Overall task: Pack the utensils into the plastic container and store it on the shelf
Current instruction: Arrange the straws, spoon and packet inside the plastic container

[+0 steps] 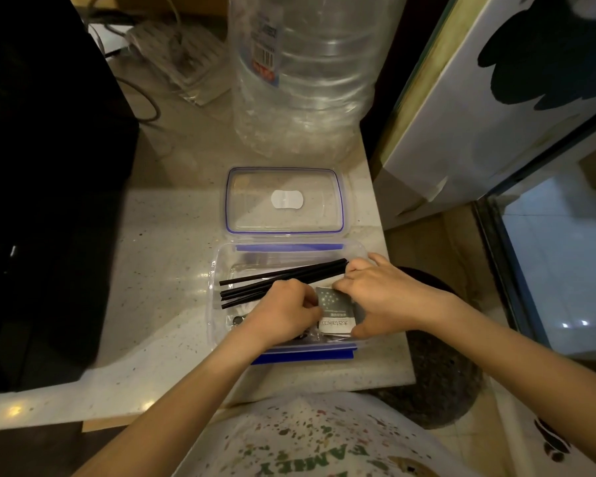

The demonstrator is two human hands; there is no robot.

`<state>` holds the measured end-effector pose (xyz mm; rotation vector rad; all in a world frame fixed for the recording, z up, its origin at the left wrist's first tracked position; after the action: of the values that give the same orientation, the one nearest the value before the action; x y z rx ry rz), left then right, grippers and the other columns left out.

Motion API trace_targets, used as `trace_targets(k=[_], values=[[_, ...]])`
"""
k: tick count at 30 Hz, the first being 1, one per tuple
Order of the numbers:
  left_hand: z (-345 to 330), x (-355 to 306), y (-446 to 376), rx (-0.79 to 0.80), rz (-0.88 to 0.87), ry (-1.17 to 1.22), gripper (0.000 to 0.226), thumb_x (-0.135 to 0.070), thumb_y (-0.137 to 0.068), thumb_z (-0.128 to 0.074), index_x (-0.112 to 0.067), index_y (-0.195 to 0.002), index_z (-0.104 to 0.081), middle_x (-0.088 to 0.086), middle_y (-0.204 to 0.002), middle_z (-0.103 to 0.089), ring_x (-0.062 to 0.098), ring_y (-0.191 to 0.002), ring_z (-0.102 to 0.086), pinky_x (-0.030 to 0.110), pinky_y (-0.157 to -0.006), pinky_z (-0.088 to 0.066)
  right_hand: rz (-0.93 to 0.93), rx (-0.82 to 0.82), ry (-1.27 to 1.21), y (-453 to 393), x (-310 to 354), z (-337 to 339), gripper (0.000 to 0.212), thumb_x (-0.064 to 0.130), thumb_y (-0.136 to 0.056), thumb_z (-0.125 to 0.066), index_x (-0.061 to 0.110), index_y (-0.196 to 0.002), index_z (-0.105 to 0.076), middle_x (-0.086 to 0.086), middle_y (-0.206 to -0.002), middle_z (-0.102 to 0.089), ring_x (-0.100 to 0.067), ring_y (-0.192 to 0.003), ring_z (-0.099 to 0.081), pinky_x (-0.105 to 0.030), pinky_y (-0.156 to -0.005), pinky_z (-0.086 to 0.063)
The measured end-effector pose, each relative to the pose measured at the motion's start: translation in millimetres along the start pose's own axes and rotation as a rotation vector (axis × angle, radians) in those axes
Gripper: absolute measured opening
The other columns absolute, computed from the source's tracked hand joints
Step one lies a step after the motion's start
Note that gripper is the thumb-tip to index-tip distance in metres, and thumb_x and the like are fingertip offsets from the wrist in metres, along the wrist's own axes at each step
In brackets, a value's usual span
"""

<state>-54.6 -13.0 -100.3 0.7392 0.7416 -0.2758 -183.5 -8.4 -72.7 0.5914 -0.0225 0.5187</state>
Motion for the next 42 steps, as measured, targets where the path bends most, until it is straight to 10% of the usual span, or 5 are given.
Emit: trace_targets(k=[20,31,42], values=[[0,2,6,-0.028,-0.150,-0.246,0.024,-0.016,-0.079,-0.068,-0.017,-0.104,-0.069,0.001,-0.102,-0.072,0.013,-0.091,-0.065,0.031,-0.086,-0.055,0.038,-0.002,-0.080,-7,-2,1,0.048,0.049,-0.076,-0.065,0.020,-0.114,-0.058,0.004,-0.109,-0.055,-0.014,-0.107,-0.040,-0.030,-0.086,-0.038],[-4,-1,4,-0.070,-0.129,-0.379,0.022,-0.027,-0.087,-0.055,-0.009,-0.075,-0.062,0.001,-0.074,-0.050,0.018,-0.066,-0.048,0.031,-0.059,-0.040,0.013,-0.062,-0.107,-9,-1,2,0.045,0.043,-0.078,-0.065,0.022,-0.116,-0.052,0.005,-0.111,-0.058,-0.013,-0.108,-0.042,-0.030,-0.087,-0.035],[-2,6,3,0.038,-0.106,-0.216,0.020,-0.021,-0.087,-0.059,-0.005,-0.095,-0.070,0.016,-0.100,-0.065,0.027,-0.088,-0.062,0.044,-0.082,-0.052,0.026,-0.040,-0.014,-9,1,0,0.046,0.046,-0.083,-0.057,0.024,-0.122,-0.050,0.002,-0.109,-0.053,-0.015,-0.106,-0.039,-0.032,-0.086,-0.033]])
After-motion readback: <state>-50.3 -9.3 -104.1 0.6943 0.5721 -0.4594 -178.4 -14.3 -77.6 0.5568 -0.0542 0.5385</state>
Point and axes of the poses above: each hand's wrist, its own y-axis away from the middle knuckle, its own z-axis out of the back of the hand, x = y × z, the point moved 4 cm from there along -y, towards the middle knuckle
